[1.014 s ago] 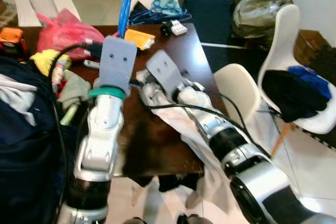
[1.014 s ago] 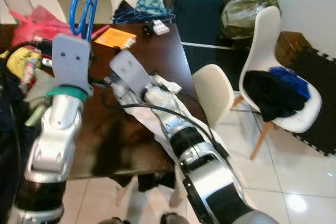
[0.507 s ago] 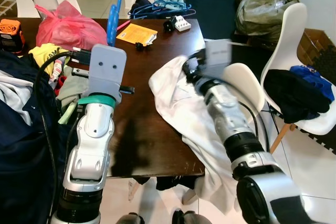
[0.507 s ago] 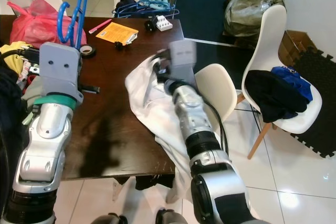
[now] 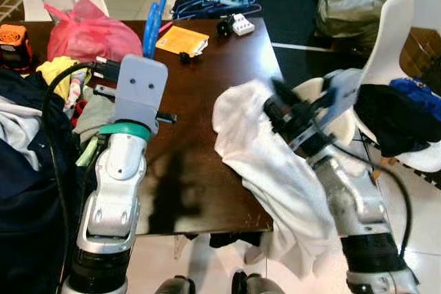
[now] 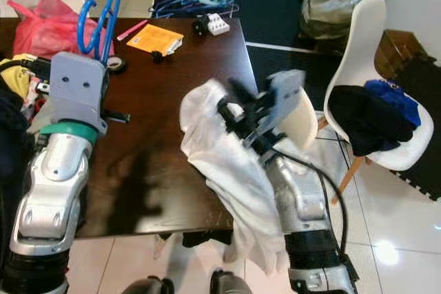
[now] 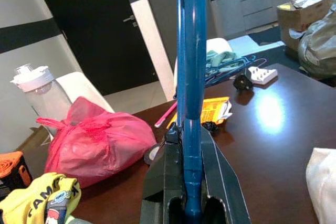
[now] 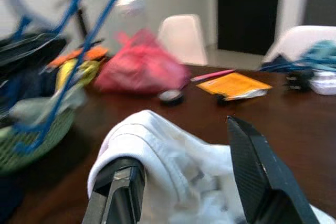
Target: Hang hanger
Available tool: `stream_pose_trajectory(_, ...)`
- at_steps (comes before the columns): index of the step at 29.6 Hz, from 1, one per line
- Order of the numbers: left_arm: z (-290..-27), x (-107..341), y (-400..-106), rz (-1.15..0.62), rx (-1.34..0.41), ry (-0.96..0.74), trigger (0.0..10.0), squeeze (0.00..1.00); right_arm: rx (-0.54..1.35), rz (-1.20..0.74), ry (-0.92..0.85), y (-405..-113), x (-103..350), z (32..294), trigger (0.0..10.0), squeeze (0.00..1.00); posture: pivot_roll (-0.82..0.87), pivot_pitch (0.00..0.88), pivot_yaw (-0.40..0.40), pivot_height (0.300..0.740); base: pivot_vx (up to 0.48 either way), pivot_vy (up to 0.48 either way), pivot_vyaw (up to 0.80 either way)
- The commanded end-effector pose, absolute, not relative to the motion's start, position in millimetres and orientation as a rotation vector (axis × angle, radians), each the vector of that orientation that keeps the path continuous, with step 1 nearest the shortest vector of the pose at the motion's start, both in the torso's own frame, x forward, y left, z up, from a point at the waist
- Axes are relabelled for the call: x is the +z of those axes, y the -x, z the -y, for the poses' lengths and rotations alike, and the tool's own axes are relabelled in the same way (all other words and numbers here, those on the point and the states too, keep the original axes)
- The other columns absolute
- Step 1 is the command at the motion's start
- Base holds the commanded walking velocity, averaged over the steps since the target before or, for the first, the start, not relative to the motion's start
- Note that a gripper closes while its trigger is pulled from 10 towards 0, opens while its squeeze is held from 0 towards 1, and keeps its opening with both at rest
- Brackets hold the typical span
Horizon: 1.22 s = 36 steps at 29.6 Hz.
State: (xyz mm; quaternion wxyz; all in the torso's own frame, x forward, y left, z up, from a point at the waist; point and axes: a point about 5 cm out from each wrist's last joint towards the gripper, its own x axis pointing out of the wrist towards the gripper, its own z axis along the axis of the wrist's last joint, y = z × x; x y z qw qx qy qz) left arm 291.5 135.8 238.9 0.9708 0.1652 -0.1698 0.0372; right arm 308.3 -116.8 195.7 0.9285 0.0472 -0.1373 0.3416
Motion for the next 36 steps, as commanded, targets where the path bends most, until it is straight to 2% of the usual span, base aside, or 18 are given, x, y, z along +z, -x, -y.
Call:
stream_pose_trajectory(1, -131.9, 242.3, -293.0, 0.357, 0.070, -0.328, 10.0, 0.00, 0.725, 0.056, 0.251, -321.2, 165.9, 115.3, 10.0, 1.00, 0.06, 0.062, 0.022, 0.740, 0.000, 0.000, 0.00)
stream_pose_trajectory(6, -130.8, 243.2, -293.5, 0.361, 0.072, -0.324, 10.0, 0.00, 0.751, -0.077, 0.444, -326.1, 156.2, 127.7, 10.0, 1.00, 0.06, 0.060, 0.017, 0.740, 0.000, 0.000, 0.00)
stream_pose_trajectory(10, -130.8, 242.4, -291.6, 0.357, 0.076, -0.321, 10.0, 0.00, 0.698, -0.127, 0.807, -332.3, 175.9, 173.4, 10.0, 1.00, 0.05, 0.060, 0.009, 0.740, 0.000, 0.000, 0.00)
stream_pose_trajectory(12, -130.6, 242.3, -291.5, 0.356, 0.076, -0.320, 10.0, 0.00, 0.653, -0.113, 0.851, -335.5, 181.5, 179.7, 10.0, 1.00, 0.05, 0.060, 0.008, 0.740, 0.000, 0.000, 0.00)
stream_pose_trajectory(13, -130.0, 242.2, -291.4, 0.356, 0.075, -0.319, 10.0, 0.00, 0.577, -0.068, 0.884, -341.4, 192.4, 185.9, 10.0, 0.47, 0.05, 0.062, 0.004, 0.740, 0.000, 0.000, 0.00)
stream_pose_trajectory(14, -130.0, 242.2, -291.4, 0.356, 0.075, -0.319, 10.0, 0.00, 0.577, -0.068, 0.884, -341.4, 192.4, 185.9, 10.0, 0.47, 0.05, 0.062, 0.004, 0.740, 0.000, 0.000, 0.00)
stream_pose_trajectory(15, -129.3, 242.1, -291.3, 0.356, 0.074, -0.316, 10.0, 0.00, 0.479, 0.008, 0.885, -347.6, 208.6, 192.3, 10.0, 0.00, 0.04, 0.062, 0.001, 0.740, 0.000, 0.000, 0.00)
stream_pose_trajectory(17, -128.9, 242.0, -291.4, 0.356, 0.074, -0.313, 10.0, 0.00, 0.427, 0.062, 0.853, -351.0, 220.5, 195.4, 10.0, 0.00, 0.04, 0.062, 0.001, 0.740, 0.000, 0.000, 0.00)
stream_pose_trajectory(19, -128.1, 241.2, -291.2, 0.355, 0.073, -0.308, 10.0, 0.00, 0.528, 0.124, 0.551, -341.9, 233.9, 190.9, 10.0, 0.00, 0.04, 0.063, -0.003, 0.740, 0.000, 0.000, 0.00)
stream_pose_trajectory(20, -128.1, 241.2, -291.2, 0.355, 0.073, -0.308, 10.0, 0.00, 0.528, 0.124, 0.551, -341.9, 233.9, 190.9, 10.0, 0.00, 0.04, 0.063, -0.003, 0.740, 0.000, 0.000, 0.00)
stream_pose_trajectory(21, -127.8, 240.8, -291.2, 0.354, 0.072, -0.306, 10.0, 0.00, 0.632, 0.174, 0.297, -330.7, 240.8, 185.0, 10.0, 0.00, 0.03, 0.064, -0.004, 0.740, 0.000, 0.000, 0.00)
stream_pose_trajectory(23, -127.8, 240.8, -291.2, 0.354, 0.072, -0.306, 10.0, 0.00, 0.632, 0.174, 0.297, -330.7, 240.8, 185.0, 10.0, 0.00, 0.03, 0.064, -0.004, 0.740, 0.000, 0.000, 0.00)
stream_pose_trajectory(24, -127.5, 240.6, -291.3, 0.353, 0.071, -0.304, 10.0, 0.00, 0.676, 0.222, 0.114, -323.5, 245.8, 183.5, 10.0, 0.00, 0.03, 0.066, -0.004, 0.740, 0.000, 0.000, 0.00)
stream_pose_trajectory(25, -126.2, 241.5, -292.1, 0.356, 0.068, -0.300, 10.0, 0.00, 0.595, 0.284, -0.083, -321.6, 241.7, 179.3, 10.0, 0.00, 0.04, 0.075, -0.003, 0.740, 0.000, 0.000, 0.00)
stream_pose_trajectory(27, -125.4, 242.3, -292.7, 0.358, 0.066, -0.297, 10.0, 0.00, 0.516, 0.309, -0.207, -321.3, 236.7, 177.4, 10.0, 0.00, 0.04, 0.075, -0.003, 0.740, 0.000, 0.000, 0.00)
stream_pose_trajectory(29, -125.4, 242.3, -292.7, 0.358, 0.066, -0.297, 10.0, 0.00, 0.516, 0.309, -0.207, -321.3, 236.7, 177.4, 10.0, 0.00, 0.04, 0.075, -0.003, 0.740, 0.000, 0.000, 0.00)
stream_pose_trajectory(31, -124.8, 242.7, -295.7, 0.357, 0.065, -0.293, 10.0, 0.00, 0.311, 0.368, -0.362, -317.7, 217.1, 152.9, 10.0, 0.00, 0.04, 0.078, 0.015, 0.740, 0.000, 0.000, 0.00)
stream_pose_trajectory(36, -123.3, 243.8, -298.6, 0.360, 0.053, -0.290, 10.0, 0.00, 0.285, 0.414, -0.409, -309.0, 213.8, 119.5, 10.0, 0.00, 0.04, 0.075, 0.026, 0.740, 0.000, 0.000, 0.00)
